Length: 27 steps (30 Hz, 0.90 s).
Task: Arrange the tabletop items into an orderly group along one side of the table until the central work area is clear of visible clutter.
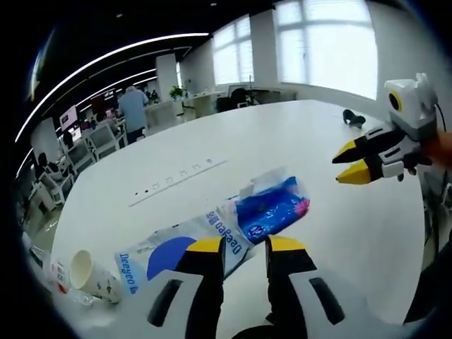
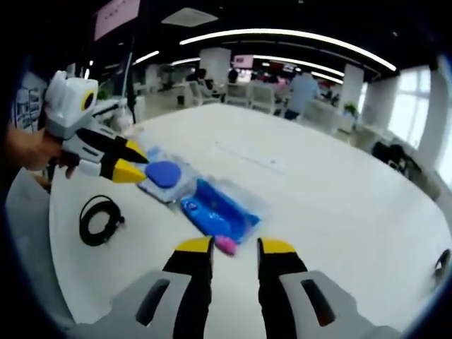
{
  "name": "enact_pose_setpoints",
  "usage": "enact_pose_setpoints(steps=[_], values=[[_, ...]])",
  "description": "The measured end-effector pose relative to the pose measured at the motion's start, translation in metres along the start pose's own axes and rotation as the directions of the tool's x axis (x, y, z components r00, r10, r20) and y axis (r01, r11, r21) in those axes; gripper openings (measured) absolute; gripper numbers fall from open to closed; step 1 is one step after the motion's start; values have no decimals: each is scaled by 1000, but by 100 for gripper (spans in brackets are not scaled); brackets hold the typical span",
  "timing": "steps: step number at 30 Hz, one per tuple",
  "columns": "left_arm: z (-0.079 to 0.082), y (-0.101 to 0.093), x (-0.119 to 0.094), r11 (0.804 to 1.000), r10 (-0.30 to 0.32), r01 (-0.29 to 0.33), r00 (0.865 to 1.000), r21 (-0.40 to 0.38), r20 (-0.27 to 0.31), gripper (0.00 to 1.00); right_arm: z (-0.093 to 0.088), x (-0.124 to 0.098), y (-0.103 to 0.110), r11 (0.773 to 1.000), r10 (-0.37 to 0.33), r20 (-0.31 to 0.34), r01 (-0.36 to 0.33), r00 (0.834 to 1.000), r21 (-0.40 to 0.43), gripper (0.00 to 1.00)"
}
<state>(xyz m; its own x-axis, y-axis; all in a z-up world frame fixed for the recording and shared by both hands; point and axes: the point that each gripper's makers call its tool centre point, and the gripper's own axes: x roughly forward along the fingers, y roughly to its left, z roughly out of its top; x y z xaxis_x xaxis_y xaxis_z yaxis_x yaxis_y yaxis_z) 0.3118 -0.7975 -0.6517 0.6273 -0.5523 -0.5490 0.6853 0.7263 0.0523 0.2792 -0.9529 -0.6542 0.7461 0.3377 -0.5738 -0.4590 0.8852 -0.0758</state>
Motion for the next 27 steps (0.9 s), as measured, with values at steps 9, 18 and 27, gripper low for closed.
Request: enact_pose_setpoints(steps=[9, 18, 27], values=[[-2, 1, 10, 1000, 0, 0, 1000, 7, -4, 13, -8, 12, -4, 1000, 1, -20, -1, 1000, 3, 15], [-8, 4, 26, 1000, 2, -2, 1000, -8, -18, 12, -16, 21, -5, 1000, 24, -37, -24, 999, -1, 11], [-13, 5, 40, 1000, 1, -2, 1000, -25, -29, 11, -22, 35, -10, 999, 44, -61, -43, 997, 11, 11]])
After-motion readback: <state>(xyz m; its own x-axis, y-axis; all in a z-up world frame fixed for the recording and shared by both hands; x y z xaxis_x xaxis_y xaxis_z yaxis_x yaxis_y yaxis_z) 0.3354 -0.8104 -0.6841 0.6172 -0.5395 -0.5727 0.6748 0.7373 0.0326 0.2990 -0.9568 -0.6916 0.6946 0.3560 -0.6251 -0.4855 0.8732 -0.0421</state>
